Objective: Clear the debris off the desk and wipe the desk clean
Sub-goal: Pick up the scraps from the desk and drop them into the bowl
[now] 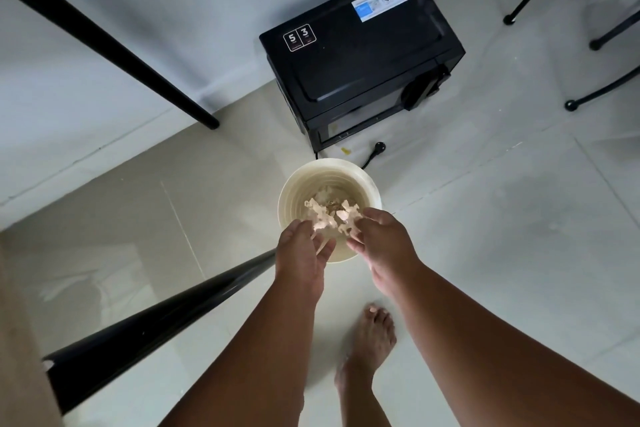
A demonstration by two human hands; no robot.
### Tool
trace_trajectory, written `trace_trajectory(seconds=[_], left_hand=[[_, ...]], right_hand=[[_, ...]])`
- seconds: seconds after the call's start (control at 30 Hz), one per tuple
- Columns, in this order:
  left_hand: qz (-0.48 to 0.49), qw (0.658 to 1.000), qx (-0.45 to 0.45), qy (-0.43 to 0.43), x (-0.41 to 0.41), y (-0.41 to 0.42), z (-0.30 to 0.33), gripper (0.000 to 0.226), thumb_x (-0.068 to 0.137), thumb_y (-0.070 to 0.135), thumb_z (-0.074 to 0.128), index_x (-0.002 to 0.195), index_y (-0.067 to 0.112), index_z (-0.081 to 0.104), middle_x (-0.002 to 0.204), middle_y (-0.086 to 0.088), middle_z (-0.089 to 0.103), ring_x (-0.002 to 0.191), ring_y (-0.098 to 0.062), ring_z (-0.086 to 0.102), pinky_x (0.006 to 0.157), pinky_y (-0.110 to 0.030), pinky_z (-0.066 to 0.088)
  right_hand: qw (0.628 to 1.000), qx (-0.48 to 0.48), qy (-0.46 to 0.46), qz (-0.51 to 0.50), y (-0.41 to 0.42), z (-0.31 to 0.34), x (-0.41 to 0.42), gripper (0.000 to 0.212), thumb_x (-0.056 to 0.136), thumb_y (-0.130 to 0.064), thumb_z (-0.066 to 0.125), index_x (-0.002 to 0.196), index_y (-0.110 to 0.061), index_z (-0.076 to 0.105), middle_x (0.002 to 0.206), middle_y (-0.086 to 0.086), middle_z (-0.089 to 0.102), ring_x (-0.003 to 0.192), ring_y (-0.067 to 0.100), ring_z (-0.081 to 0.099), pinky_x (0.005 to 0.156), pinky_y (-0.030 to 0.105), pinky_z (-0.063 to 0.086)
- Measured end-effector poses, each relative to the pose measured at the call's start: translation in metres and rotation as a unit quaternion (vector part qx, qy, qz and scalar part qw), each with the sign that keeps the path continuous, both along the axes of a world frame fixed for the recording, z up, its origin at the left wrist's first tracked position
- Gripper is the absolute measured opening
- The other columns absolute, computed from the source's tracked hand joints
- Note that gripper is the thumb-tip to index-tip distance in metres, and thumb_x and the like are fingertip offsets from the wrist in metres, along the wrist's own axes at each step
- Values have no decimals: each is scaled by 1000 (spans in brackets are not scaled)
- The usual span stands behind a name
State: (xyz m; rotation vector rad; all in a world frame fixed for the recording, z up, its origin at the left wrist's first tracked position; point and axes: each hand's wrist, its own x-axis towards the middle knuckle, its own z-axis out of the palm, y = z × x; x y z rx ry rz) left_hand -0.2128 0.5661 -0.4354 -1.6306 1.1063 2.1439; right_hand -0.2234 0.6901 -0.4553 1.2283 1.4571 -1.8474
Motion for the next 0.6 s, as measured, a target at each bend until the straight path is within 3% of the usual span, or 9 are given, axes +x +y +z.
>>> trace_trajectory(seconds=[0.13, 0.33, 0.47, 0.6], left_hand=[[-1, 1000, -1, 3, 2, 0, 4, 32, 98, 10, 59, 131, 9, 59, 102, -6, 66, 88, -22, 69, 68, -34, 62], [-26, 999, -25, -3, 7, -2, 24, 27, 97, 8, 59, 122, 15, 63, 117, -9, 69, 103, -24, 70, 71, -34, 62], [-93, 992, -85, -1, 13, 8, 59, 24, 98, 14, 59, 121, 21, 64, 117, -6, 69, 108, -22, 69, 74, -34, 59], [-192, 970, -140, 39, 15, 31, 119, 23, 95, 24, 59, 116, 30, 66, 113, 0, 71, 106, -16, 70, 80, -35, 61]], right_hand=[[1000, 0, 5, -6, 1, 3, 3, 26, 88, -11, 65, 110, -24, 66, 94, 2, 73, 77, 10, 73, 93, 37, 61], [1000, 2, 8, -1, 3, 21, 5, 40, 88, -11, 62, 128, -20, 62, 109, 6, 72, 89, 13, 74, 95, 39, 61], [1000, 9, 20, 0, 10, 55, 10, 28, 92, -10, 60, 119, -20, 65, 115, 6, 70, 102, 18, 72, 87, 35, 63], [999, 23, 37, 27, 22, 114, 17, 17, 96, -13, 58, 108, -23, 65, 113, 5, 70, 95, 16, 72, 76, 31, 63]])
